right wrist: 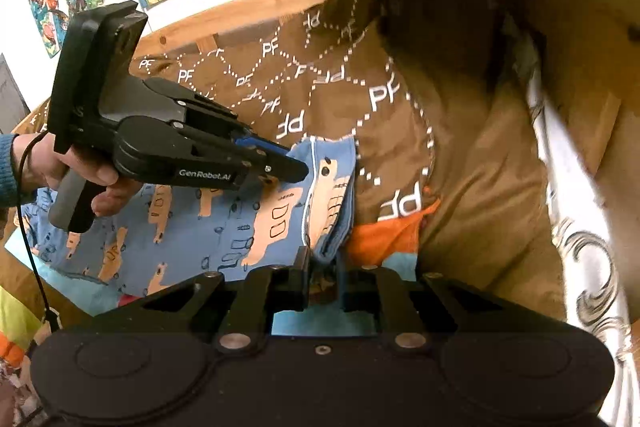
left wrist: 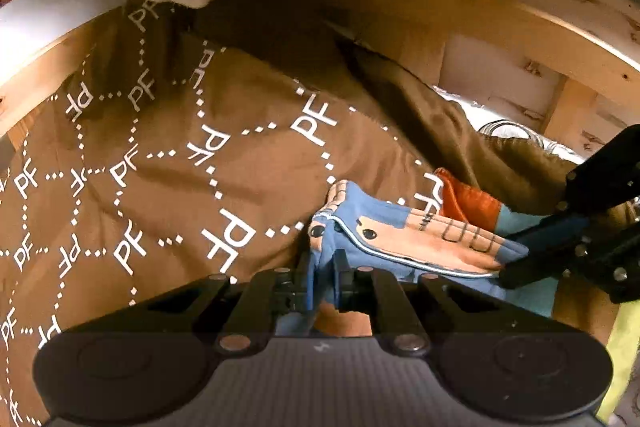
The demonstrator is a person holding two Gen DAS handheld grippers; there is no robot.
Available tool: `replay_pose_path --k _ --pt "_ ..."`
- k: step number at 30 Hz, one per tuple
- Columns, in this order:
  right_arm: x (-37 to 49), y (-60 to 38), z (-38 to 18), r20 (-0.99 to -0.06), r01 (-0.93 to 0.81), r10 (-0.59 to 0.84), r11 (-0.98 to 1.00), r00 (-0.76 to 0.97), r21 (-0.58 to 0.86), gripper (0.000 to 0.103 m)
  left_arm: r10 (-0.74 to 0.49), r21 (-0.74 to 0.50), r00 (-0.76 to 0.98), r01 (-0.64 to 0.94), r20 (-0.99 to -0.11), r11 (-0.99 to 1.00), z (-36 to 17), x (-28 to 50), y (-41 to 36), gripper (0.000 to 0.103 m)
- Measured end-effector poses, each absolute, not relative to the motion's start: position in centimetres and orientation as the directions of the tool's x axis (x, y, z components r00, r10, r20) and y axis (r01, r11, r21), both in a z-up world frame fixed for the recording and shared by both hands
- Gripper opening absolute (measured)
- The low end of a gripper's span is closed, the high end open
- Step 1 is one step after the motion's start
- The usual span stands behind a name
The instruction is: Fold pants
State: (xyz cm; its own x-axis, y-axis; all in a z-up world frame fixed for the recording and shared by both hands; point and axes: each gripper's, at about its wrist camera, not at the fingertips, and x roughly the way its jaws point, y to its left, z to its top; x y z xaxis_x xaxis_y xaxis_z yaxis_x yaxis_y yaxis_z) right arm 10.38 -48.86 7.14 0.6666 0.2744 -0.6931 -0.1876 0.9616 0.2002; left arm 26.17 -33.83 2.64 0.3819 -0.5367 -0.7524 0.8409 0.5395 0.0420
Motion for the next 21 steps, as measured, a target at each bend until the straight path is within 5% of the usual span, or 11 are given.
replay_pose_path --k 3,5,7,11,15,21 --pt "10.9 -48.6 5.6 -0.741 -0.189 0.265 0.964 0.617 0.187 0.019 -0.502 0.041 0.374 0.830 -0.780 0.556 1.8 26.4 -34.2 0.025" --pt "11.0 -48.9 4.5 -0.757 -0.163 0.273 0.962 0.594 0.219 0.028 -0.504 0.034 0.382 0.821 -0.775 0.570 2.3 26.4 -33.9 0.051" --pt "10.5 -49.4 4.5 -0.740 -0.152 0.299 0.953 0.602 0.261 0.033 -0.520 0.017 0.392 0.810 -0.759 0.586 3.2 26.5 -33.4 0.065" --pt "10.6 -49.9 4.2 -0.728 -0.114 0.310 0.945 0.612 0.306 0.031 -0.524 -0.007 0.392 0.795 -0.756 0.606 4.7 26.4 -33.1 0.065" --pt "10.3 -49.0 4.4 -0.707 -0.095 0.275 0.954 0.652 0.285 0.019 -0.550 -0.155 0.295 0.763 -0.781 0.628 5.4 27.1 -33.5 0.070" --pt "7.4 -42.9 5.7 -0.636 -0.222 0.087 0.966 0.767 -0.135 0.018 -0.549 -0.378 0.119 0.606 -0.827 0.700 6.4 28.6 -33.8 0.089"
